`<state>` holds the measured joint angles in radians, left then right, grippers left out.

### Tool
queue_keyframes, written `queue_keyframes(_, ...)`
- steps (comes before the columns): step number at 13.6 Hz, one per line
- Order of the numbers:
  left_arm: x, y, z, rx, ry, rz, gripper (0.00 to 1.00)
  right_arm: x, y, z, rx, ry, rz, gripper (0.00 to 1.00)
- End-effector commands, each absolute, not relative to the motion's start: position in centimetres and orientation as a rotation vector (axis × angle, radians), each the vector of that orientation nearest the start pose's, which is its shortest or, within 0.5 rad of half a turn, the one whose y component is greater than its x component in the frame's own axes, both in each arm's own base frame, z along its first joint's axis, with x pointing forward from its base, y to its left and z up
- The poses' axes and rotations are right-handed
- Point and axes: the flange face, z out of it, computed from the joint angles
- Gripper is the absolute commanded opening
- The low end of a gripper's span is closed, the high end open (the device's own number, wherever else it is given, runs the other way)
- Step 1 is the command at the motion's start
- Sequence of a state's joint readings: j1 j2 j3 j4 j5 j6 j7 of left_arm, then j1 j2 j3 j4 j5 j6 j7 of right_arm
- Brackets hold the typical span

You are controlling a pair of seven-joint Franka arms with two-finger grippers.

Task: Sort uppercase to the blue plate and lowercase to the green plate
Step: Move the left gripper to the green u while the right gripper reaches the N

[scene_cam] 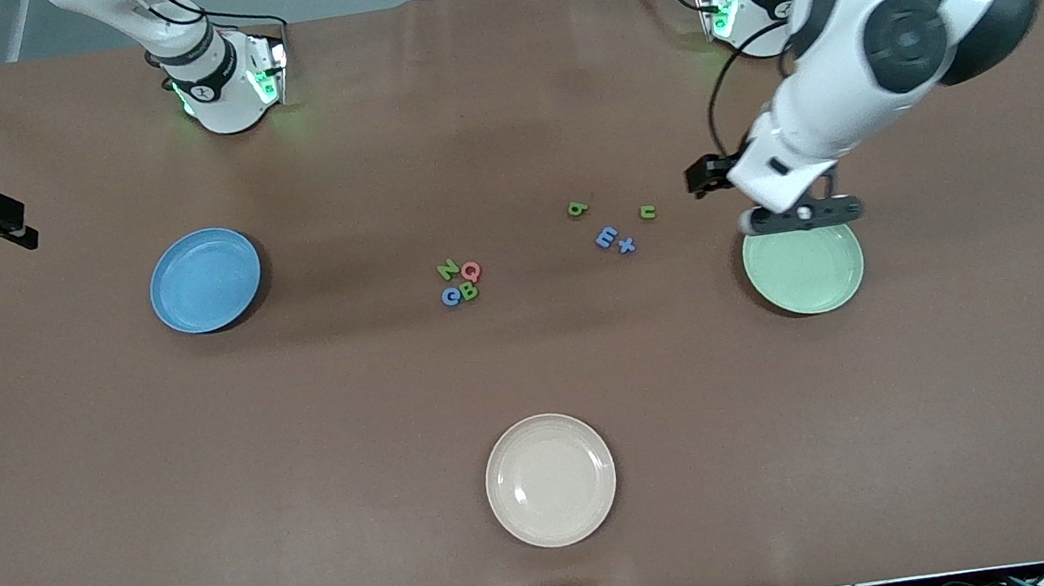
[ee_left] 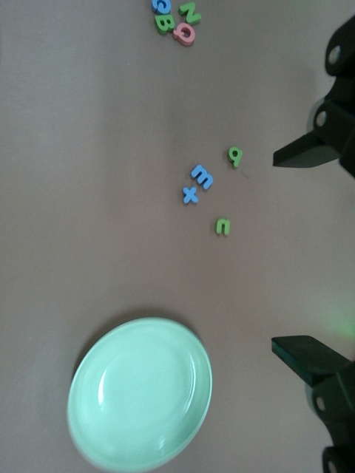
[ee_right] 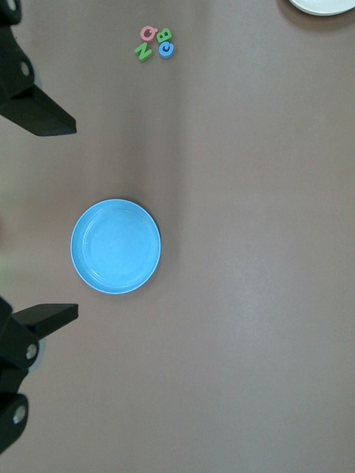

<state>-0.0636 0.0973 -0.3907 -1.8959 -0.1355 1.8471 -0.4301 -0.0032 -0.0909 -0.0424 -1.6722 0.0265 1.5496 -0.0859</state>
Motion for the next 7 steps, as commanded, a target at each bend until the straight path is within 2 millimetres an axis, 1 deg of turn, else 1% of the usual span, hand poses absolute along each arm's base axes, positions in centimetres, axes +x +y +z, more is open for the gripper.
queue_keyframes(1,48.1,-27.9,40.3,-3.199,-0.089,0.276,1.0,53.0,-2.3,61.5,-3.112,-0.043,0.071,1.0)
queue_keyframes(3,47.0,-29.5,36.4,-3.159,-0.102,0.213,1.0,54.5,-2.4,59.5,-3.109,-0.044,0.114,1.0)
queue_keyframes(4,46.1,-30.0,34.9,-3.143,-0.091,0.194,1.0,55.1,-2.7,58.6,-3.107,-0.044,0.13,1.0)
queue_keyframes(6,44.4,-30.8,31.8,-3.134,-0.112,0.203,1.0,57.1,-2.7,55.4,-3.095,-0.041,0.188,1.0)
queue_keyframes(7,43.6,-31.4,30.4,-3.127,-0.082,0.187,1.0,58.0,-2.8,53.9,-3.097,-0.043,0.222,1.0)
